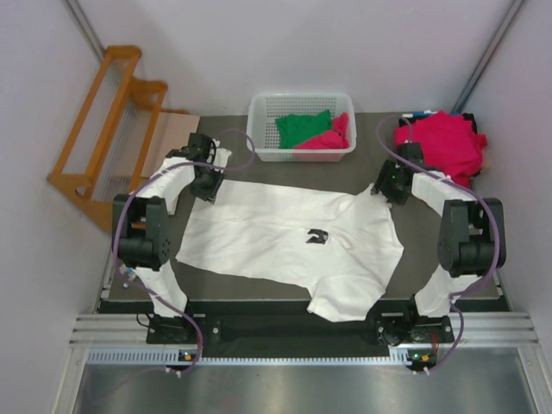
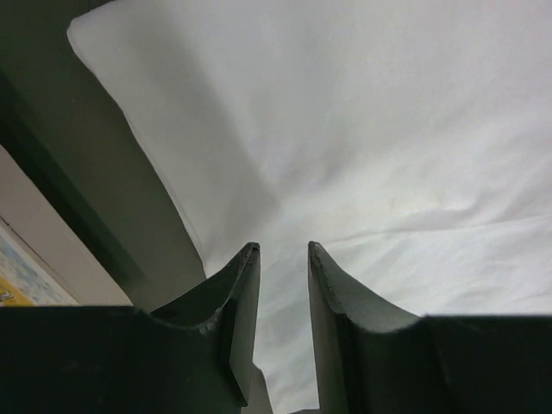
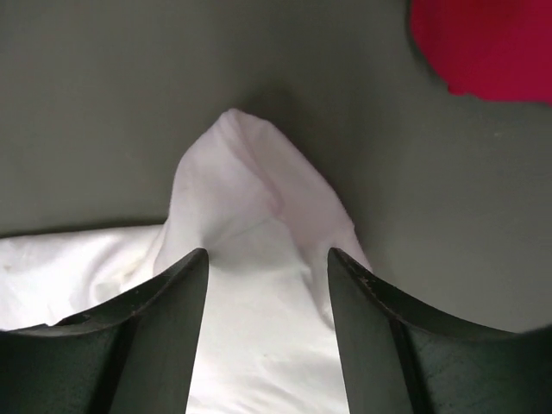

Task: Fold and stack the t-shirts
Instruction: Fold the tshirt

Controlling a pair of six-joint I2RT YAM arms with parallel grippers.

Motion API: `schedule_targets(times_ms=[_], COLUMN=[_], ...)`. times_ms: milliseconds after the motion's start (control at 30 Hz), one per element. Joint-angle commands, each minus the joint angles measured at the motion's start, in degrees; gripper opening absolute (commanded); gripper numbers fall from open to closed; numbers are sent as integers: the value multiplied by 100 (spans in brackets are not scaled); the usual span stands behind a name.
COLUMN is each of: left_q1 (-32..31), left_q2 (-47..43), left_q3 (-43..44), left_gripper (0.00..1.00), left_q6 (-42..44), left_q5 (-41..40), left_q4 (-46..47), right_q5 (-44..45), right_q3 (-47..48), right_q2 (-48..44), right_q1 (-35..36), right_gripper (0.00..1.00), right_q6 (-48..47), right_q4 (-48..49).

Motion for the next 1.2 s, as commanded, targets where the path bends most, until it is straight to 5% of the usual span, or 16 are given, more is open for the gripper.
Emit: schedule_targets(times_ms=[0,433,1167], left_q1=[-35,-71,35], left_q2=[185,1011,2303], left_q3=[302,1022,1954], left_gripper=[34,32,31], left_q6=[-78,80,54], left_q5=[51,-90,-468], left_q4=[255,317,282], right_q5=[249,240,-191], right_q3=[399,698,-199], right_q2=[119,250,-347], right_q1=[-197,-233,-233], right_gripper=[57,57,57], right_q6=[-177,-124,34], right_q4=[153,73,337])
